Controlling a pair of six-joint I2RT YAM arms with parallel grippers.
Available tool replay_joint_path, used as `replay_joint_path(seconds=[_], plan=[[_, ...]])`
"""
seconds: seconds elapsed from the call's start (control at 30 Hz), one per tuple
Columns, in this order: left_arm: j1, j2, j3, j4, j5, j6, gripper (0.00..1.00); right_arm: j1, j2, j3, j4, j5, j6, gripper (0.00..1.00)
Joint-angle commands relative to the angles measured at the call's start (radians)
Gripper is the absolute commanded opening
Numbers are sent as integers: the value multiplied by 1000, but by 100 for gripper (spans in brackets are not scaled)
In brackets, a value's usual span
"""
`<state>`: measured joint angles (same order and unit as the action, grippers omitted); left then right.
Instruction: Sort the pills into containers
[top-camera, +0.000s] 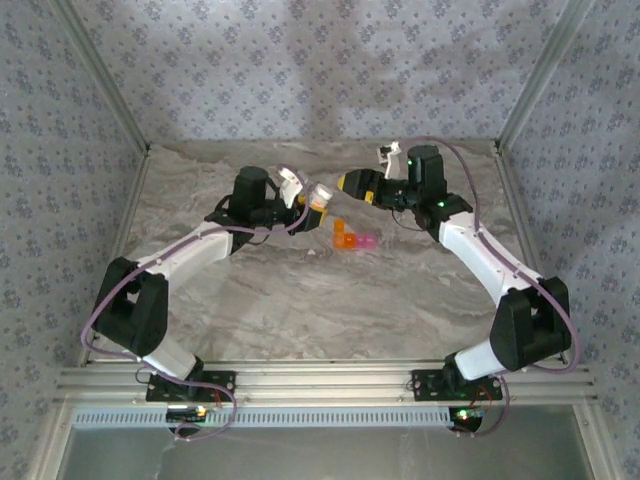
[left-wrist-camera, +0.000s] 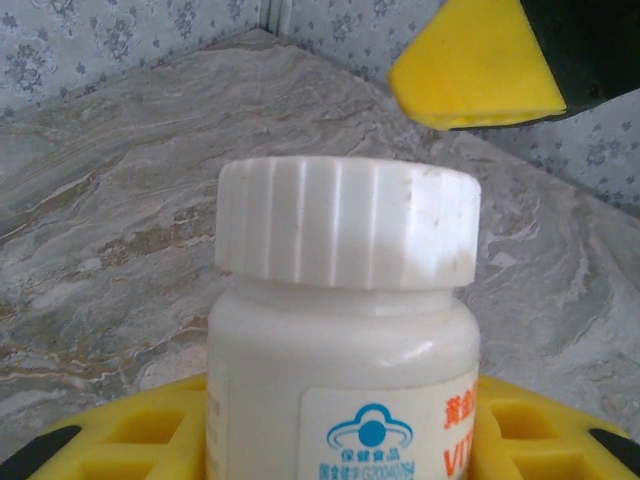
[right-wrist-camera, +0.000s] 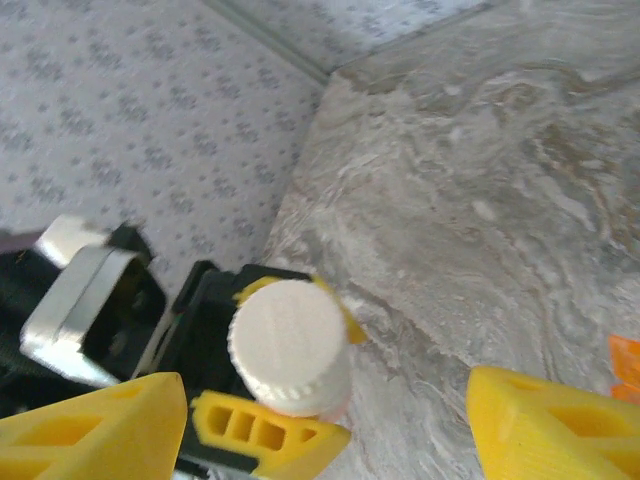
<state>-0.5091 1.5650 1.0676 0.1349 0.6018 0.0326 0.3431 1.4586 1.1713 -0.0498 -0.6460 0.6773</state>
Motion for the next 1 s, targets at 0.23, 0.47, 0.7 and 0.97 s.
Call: replay_joint_path(seconds=[0.23,0.47,0.7,0.97], plan=[[-33,-6,65,-50,-20,74,0,54,84,114,-59,121,121,77],[-46,9,75,-51,-19,75,0,89,109,141,-66,128,114,75],[-49,10,78,-51,-22,72,0,119,132,148,-67,122,107,68],[-47,5,80,-45,-16,65,0,122,130,123,-67,97,41,40]])
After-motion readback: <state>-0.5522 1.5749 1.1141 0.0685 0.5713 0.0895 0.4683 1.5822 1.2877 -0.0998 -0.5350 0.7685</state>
